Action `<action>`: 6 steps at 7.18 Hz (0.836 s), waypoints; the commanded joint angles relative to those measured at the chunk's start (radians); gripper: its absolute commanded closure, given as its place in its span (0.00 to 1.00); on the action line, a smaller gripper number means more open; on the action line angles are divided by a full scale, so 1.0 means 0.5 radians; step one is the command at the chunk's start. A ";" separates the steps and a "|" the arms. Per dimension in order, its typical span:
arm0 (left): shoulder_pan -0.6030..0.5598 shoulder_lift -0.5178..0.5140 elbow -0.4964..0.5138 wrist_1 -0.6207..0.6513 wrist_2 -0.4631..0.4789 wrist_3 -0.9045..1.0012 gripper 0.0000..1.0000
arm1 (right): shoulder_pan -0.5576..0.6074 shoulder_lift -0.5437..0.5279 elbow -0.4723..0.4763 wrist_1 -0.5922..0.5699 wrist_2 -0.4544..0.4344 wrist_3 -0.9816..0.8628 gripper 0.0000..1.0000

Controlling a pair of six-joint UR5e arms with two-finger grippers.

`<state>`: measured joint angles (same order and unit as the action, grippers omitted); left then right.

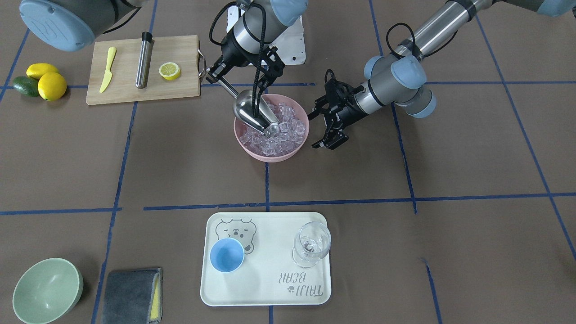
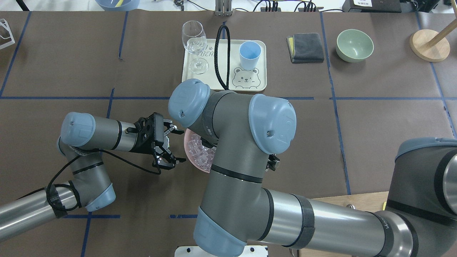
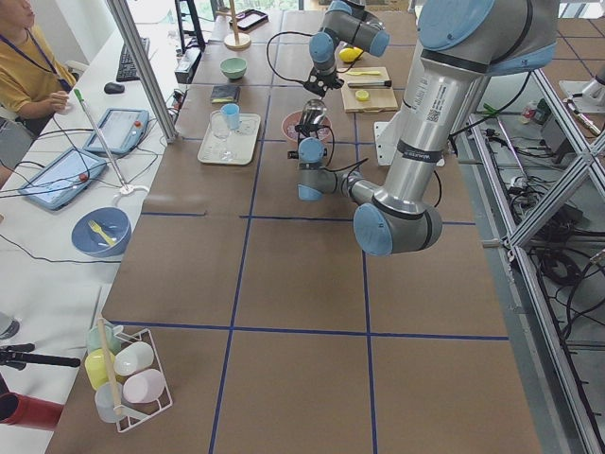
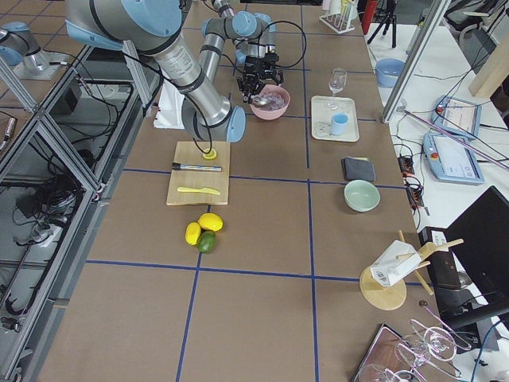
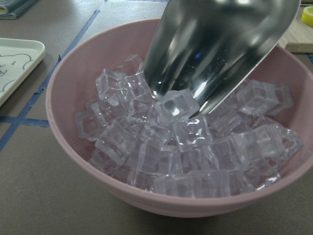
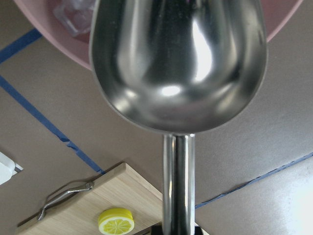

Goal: Put ice in cup with scoop
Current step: 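Push the scoop into the ice cubes while the left gripper holds the bowl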

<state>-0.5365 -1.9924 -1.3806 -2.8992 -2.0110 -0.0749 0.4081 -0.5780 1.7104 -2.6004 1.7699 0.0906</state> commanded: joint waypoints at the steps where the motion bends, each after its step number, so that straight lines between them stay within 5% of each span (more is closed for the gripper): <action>1: -0.001 -0.001 0.000 0.000 0.000 -0.010 0.01 | -0.006 0.002 -0.061 0.083 -0.006 0.000 1.00; 6: -0.001 -0.001 0.000 0.000 0.000 -0.010 0.01 | -0.058 -0.031 -0.114 0.246 -0.012 0.046 1.00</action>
<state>-0.5368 -1.9926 -1.3810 -2.8992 -2.0110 -0.0798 0.3841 -0.5917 1.6550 -2.4910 1.7643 0.1085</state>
